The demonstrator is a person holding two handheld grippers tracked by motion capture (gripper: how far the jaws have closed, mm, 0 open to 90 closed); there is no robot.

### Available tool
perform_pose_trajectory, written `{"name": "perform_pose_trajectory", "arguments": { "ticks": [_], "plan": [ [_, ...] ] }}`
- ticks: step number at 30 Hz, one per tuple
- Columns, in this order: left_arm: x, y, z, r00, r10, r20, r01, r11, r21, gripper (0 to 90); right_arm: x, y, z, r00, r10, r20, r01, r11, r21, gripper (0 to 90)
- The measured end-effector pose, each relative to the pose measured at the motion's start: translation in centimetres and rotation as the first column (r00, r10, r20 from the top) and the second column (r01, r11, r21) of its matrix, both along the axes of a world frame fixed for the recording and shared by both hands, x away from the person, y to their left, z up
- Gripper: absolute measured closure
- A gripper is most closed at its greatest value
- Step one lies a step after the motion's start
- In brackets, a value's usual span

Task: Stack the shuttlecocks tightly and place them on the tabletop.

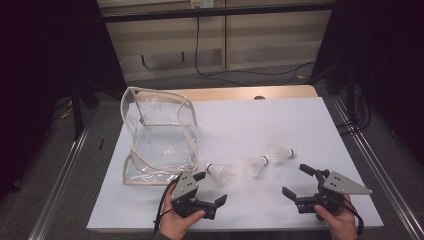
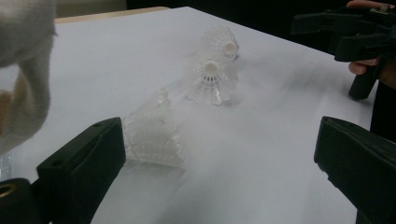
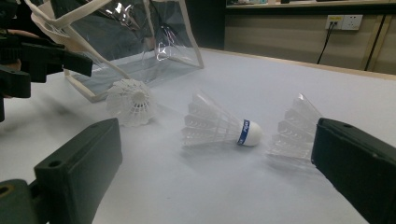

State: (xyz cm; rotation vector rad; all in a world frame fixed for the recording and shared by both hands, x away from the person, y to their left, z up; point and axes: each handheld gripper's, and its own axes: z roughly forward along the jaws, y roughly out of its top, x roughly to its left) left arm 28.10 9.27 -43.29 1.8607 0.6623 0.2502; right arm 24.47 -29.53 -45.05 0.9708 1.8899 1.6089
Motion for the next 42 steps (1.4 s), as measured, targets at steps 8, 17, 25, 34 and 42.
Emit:
{"name": "perform_pose_trajectory", "arguments": {
  "ticks": [8,17,25,34,42],
  "plan": [
    [0.1,-0.7,0.0,0.9997,0.021,-0.009,-0.021,0.9997,0.012,2.6,0.0,0.0,0.0,1.0,0.002,0.0,-0.002,1.0,0.003,1.4],
    [0.5,-1.6,0.0,0.9979,0.047,-0.044,-0.046,0.9988,0.018,2.6,0.0,0.0,0.0,1.0,0.003,-0.001,-0.003,1.0,0.005,1.4],
    [1.1,-2.4,-0.3,0.9928,0.096,-0.072,-0.093,0.9946,0.046,4.1,0.0,0.0,0.0,1.0,0.005,0.002,-0.005,1.0,0.0,1.5],
    [1.8,-3.0,-0.5,0.9912,0.126,-0.041,-0.121,0.9871,0.104,10.1,0.0,0.0,0.0,0.9999,0.01,-0.002,-0.01,1.0,0.007,1.4],
    [2.4,-3.7,-0.8,0.9861,0.166,-0.007,-0.163,0.976,0.144,15.6,0.0,0.0,0.0,0.9999,0.015,-0.001,-0.015,1.0,0.009,1.4]
  ]
}}
